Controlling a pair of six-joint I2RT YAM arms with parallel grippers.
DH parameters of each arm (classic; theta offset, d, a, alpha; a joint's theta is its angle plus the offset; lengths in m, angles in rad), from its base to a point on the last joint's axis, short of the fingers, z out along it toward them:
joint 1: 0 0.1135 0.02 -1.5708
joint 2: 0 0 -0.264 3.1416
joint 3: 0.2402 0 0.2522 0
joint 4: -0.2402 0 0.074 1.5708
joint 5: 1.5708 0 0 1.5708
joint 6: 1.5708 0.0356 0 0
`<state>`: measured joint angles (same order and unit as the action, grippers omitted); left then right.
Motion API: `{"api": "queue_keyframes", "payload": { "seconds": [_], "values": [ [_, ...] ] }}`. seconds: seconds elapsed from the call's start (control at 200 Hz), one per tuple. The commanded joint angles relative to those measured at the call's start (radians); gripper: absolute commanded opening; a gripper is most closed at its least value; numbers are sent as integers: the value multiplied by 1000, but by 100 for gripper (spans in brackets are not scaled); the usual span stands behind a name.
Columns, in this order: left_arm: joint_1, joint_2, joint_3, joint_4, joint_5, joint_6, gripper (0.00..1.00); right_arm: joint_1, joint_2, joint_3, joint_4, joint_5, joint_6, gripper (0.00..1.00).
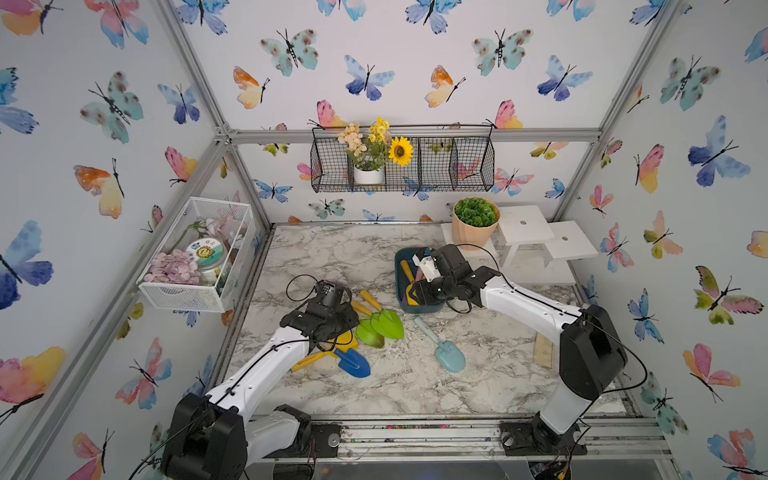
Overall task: Put the shovel into the storage box
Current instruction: Pick up the shovel from the center of the board.
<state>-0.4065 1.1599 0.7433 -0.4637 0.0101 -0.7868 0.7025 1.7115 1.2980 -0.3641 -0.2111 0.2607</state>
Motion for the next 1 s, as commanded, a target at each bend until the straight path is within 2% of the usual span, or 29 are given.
{"api": "queue_keyframes", "payload": {
  "seconds": [0.0,0.29,0.996],
  "values": [
    [-3,-14,-39,-60,-61,-92,53,13,-34,-35,19,-32,-14,50],
    [0,5,-118,-39,-87,-188,50,17,-71,-91,21,-19,-10,50],
    [58,26,-155,-49,-117,-195,47,23,-59,-100,40,-14,19,50]
  ]
}}
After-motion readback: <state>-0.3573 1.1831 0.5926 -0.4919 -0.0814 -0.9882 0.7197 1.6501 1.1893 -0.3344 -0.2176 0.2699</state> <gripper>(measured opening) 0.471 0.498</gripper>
